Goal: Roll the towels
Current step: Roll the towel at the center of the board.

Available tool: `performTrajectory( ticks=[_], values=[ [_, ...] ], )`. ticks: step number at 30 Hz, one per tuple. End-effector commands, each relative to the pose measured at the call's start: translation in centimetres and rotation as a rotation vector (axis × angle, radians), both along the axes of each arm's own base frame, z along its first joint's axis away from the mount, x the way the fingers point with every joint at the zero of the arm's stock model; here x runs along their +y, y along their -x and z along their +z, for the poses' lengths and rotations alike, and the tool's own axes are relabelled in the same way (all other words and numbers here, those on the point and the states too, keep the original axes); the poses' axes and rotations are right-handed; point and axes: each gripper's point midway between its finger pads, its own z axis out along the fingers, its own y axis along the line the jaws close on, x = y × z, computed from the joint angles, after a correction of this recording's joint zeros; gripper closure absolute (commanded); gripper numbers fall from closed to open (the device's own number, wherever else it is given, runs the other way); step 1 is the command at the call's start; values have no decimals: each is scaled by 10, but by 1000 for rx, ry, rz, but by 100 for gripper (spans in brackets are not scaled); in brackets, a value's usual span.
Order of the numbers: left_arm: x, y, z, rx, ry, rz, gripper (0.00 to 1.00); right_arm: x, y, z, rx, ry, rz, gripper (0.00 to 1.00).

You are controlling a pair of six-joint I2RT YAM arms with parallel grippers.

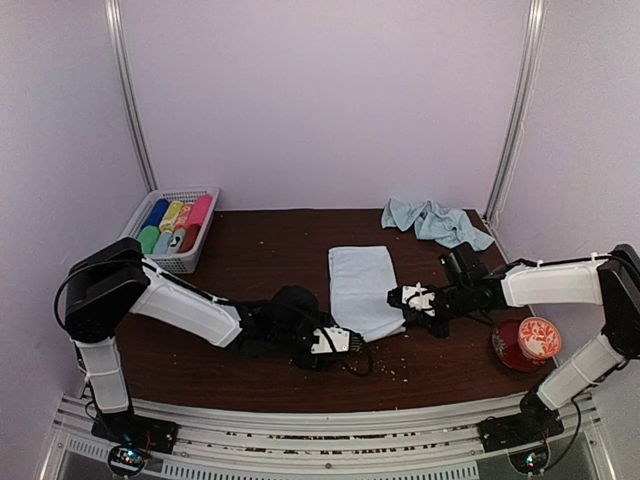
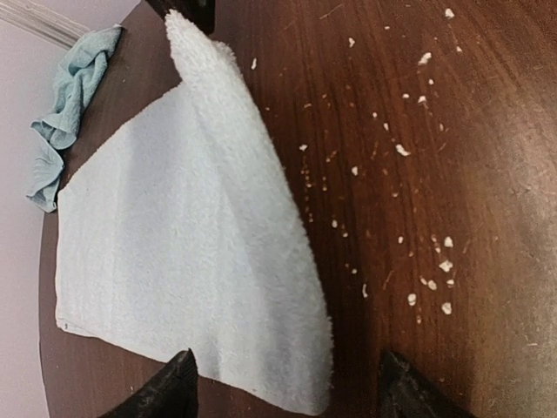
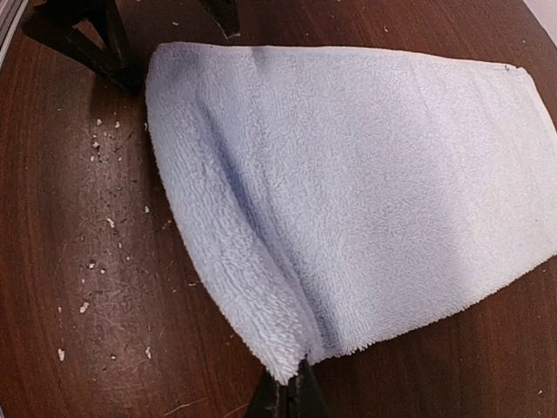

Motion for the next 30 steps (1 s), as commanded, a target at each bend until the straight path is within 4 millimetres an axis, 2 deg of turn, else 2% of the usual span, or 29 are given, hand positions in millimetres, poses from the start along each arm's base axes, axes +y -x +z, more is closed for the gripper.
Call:
performTrajectory(
  ticks=[1,8,17,30],
  values=[
    [-6,-9,2,-52,30,25,27,3,-4,-2,103,-23,-60,100],
    [-8,-16,-6,-69,6,41,31,-2,-22,-2,133,-34,-139,100],
    [-10,-18,-1,-70,45,54,49,-11,-36,-8,134,-20,-209,100],
    [-8,-37,29,91,195,128,41,-16,-50,-11,122,-9,-277,100]
  ],
)
